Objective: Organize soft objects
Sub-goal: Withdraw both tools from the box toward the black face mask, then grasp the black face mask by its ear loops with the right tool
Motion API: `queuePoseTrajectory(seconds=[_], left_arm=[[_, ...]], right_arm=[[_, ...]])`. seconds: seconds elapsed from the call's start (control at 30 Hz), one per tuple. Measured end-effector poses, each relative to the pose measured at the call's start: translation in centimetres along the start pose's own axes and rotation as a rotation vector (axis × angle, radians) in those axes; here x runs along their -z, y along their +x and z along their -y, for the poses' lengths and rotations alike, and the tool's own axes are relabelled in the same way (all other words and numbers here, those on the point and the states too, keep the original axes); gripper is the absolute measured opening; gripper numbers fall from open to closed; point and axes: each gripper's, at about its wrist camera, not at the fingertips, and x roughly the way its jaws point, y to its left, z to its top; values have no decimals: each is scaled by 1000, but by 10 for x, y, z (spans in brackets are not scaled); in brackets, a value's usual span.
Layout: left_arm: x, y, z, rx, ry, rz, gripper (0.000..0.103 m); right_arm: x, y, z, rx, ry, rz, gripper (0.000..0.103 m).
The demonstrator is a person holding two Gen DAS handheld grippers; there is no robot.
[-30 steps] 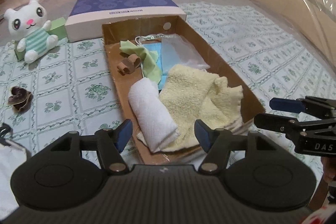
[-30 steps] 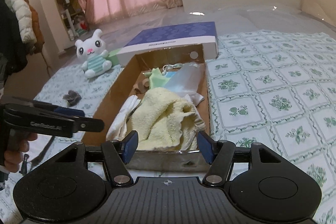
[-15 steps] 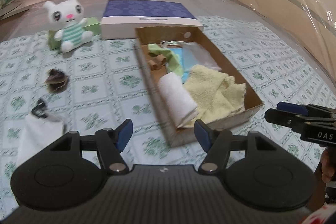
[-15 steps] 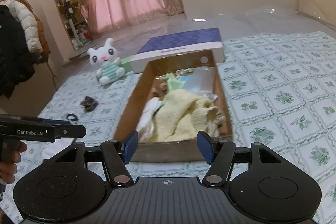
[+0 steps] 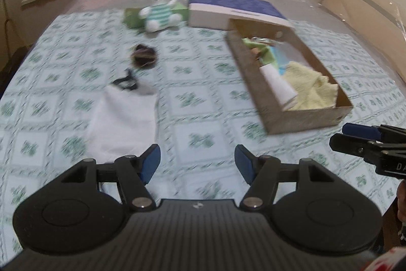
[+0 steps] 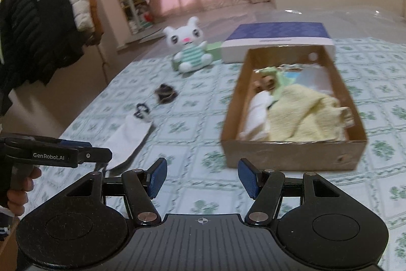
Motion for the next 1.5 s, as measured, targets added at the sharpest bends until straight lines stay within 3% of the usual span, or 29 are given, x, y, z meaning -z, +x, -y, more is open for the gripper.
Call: queuePoseTrajectory(seconds=[0.53,0.67,0.83,0.97,1.17,1.3,1.5], left_arm=[[44,-21,-80,-139,-135,-31,62],[49,-22,-93,-160,-152,-35,62],[53,-18,-109,-174,-180,-42,62],[56,-13,-122,-191,-199,-48,62],[59,-4,-141,-215,-227,-60,62],[61,-2,-150,-228,-241,-62,62],[63,-5,-154,-234,-252,-54,62]], right_arm=[[23,73,-87,-153,-247,-101,62],[34,96,-114,-184,-401,-95,62],[52,132,-141,-144,-669,-62,62],[60,160,-148,-121,-811,-35,62],[65,194,-154,-138,-922,-29,43],[59,204,-151,-189,-868,-50,10],[35,192,-131,-336,-579,-108,4]])
